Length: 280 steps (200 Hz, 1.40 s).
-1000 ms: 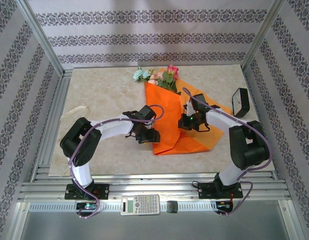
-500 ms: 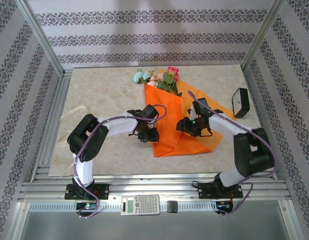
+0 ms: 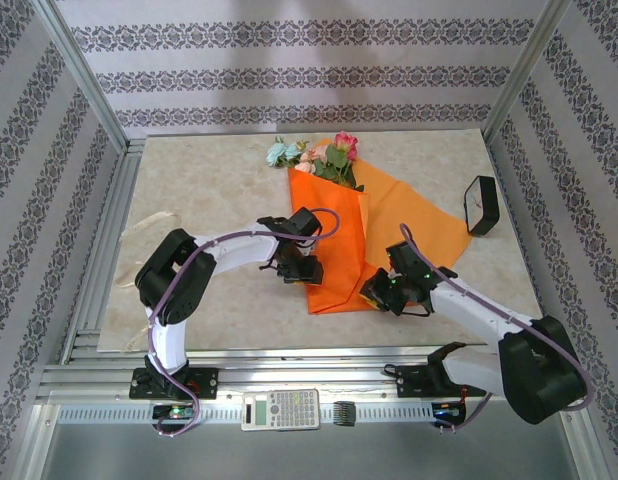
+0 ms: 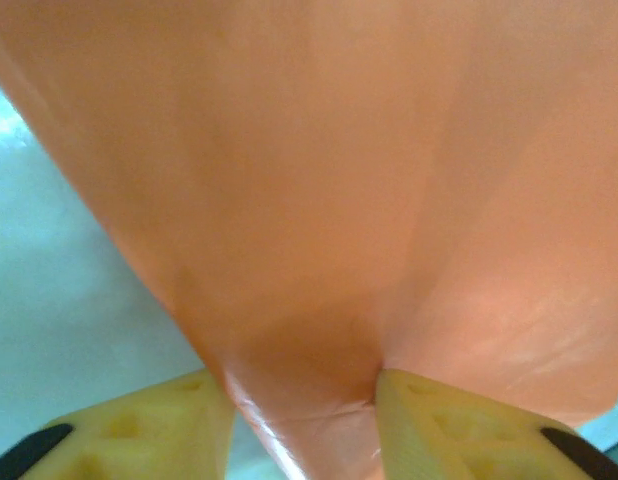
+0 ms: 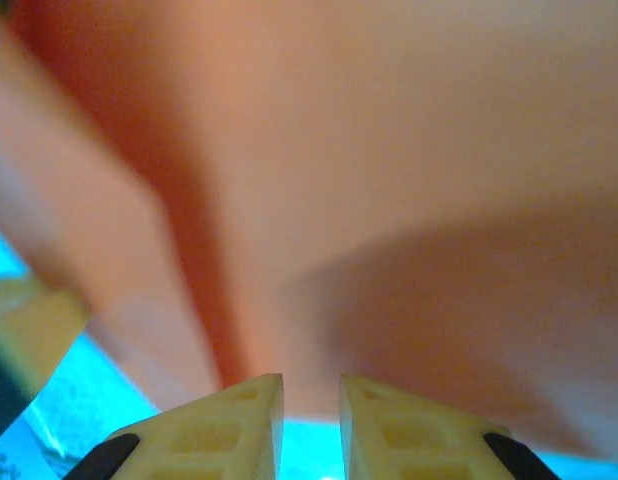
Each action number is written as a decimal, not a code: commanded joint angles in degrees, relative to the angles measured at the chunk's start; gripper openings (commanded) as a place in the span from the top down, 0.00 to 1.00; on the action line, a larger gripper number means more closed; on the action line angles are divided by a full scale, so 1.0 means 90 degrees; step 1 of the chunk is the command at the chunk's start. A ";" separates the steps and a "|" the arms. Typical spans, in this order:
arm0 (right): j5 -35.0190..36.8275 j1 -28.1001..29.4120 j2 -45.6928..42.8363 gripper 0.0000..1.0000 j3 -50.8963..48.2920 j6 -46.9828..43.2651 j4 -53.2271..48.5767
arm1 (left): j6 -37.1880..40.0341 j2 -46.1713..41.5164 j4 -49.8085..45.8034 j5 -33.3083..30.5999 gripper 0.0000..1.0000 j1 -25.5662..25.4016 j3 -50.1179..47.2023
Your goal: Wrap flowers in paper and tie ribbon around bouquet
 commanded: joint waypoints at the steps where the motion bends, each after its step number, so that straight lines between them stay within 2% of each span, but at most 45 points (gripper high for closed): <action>1: -0.0022 -0.0253 0.0244 0.81 -0.0044 0.0320 0.0498 | 0.0832 -0.0524 -0.0902 -0.0465 0.52 -0.0432 0.0403; 35: -0.0009 -0.0381 0.0415 0.84 0.0029 0.0402 0.0472 | 0.1775 -0.0485 -0.1219 -0.0453 0.38 -0.1070 0.0665; 52: -0.0061 -0.0393 0.0566 0.86 0.0031 0.0440 0.0536 | 0.2040 -0.0222 -0.1376 -0.0723 0.33 -0.1273 0.0911; 84: -0.0117 -0.0398 0.0639 0.90 -0.0082 0.0464 0.0660 | 0.2072 0.0245 -0.1370 -0.0913 0.34 -0.1285 0.1178; 113: -0.0136 -0.0454 0.0485 0.87 -0.0099 0.0495 0.0702 | 0.2136 0.0171 -0.1131 -0.0860 0.33 -0.1394 0.1183; 133: -0.0231 -0.0443 0.0364 0.77 -0.0006 0.0398 0.0998 | 0.1874 0.0026 -0.0990 -0.0981 0.35 -0.1376 0.0836; 171: -0.0634 -0.0320 0.0563 0.62 0.0157 0.0294 0.1501 | 0.0943 -0.0474 -0.0505 -0.0605 0.41 -0.1238 0.0207; 216: -0.0616 -0.0026 0.1116 0.61 0.0319 0.0399 0.1982 | 0.0081 -0.0866 0.0220 -0.0073 0.41 -0.0542 -0.0358; 237: -0.0652 0.0057 0.1449 0.63 0.0528 0.0312 0.1953 | -0.0159 -0.0940 0.0532 0.0207 0.41 -0.0163 -0.0660; 250: -0.0642 0.0112 0.1594 0.70 0.0549 0.0319 0.1952 | -0.0278 -0.0974 0.0697 0.0354 0.41 0.0037 -0.0803; 264: -0.0579 0.0170 0.1556 0.83 0.0503 0.0349 0.1987 | -0.0386 -0.1000 0.0824 0.0438 0.41 0.0206 -0.0908; 272: -0.0504 0.0203 0.1460 0.99 0.0508 0.0347 0.1899 | -0.0430 -0.1002 0.0869 0.0481 0.40 0.0265 -0.0942; 280: -0.0409 0.0233 0.1295 1.00 0.0527 0.0329 0.1738 | -0.0476 -0.0985 0.0870 0.0485 0.39 0.0314 -0.0947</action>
